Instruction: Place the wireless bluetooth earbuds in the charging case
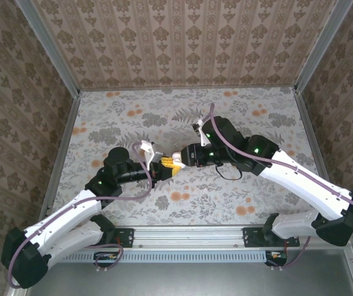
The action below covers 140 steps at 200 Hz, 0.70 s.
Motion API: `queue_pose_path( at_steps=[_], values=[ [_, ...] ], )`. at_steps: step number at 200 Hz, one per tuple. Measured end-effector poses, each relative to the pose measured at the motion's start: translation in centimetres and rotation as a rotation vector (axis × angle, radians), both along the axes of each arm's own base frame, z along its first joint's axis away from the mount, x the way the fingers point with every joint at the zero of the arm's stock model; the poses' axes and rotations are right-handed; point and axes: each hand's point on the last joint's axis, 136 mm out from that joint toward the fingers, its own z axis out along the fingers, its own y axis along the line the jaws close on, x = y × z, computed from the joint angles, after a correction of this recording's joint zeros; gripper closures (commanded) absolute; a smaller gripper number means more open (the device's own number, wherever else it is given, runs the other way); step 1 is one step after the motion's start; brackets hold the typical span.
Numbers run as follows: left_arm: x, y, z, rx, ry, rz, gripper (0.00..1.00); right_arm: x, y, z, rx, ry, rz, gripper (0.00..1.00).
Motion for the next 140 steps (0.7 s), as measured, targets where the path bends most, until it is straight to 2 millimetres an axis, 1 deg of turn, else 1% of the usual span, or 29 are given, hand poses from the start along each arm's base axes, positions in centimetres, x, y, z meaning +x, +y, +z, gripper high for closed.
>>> queue_pose_path(
  at_steps=[29, 50, 64, 90, 100, 113, 140],
  values=[
    [0.1, 0.1, 0.2, -0.002, -0.019, 0.011, 1.00, 0.2, -1.4, -0.3, 0.023, 0.015, -0.041, 0.62],
    [0.4, 0.1, 0.3, 0.000, -0.032, 0.033, 1.00, 0.8, -2.4, -1.2, 0.043, 0.041, -0.082, 0.62],
    [0.6, 0.4, 0.5, -0.001, -0.050, 0.055, 1.00, 1.5, -3.8, -2.0, 0.044, 0.056, -0.128, 0.62],
    [0.9, 1.0, 0.9, -0.009, -0.080, 0.098, 1.00, 2.6, -6.9, -3.8, 0.030, 0.094, -0.232, 0.62],
    [1.0, 1.2, 0.9, -0.008, -0.087, 0.112, 1.00, 2.8, -7.9, -5.0, 0.007, 0.118, -0.263, 0.62],
    [1.2, 1.4, 0.6, 0.000, -0.087, 0.128, 1.00, 2.7, -8.7, -7.0, -0.027, 0.155, -0.286, 0.62],
    [1.5, 1.5, -0.1, 0.019, -0.079, 0.149, 1.00, 1.9, -9.0, -12.4, -0.110, 0.287, -0.305, 0.65]
  ],
)
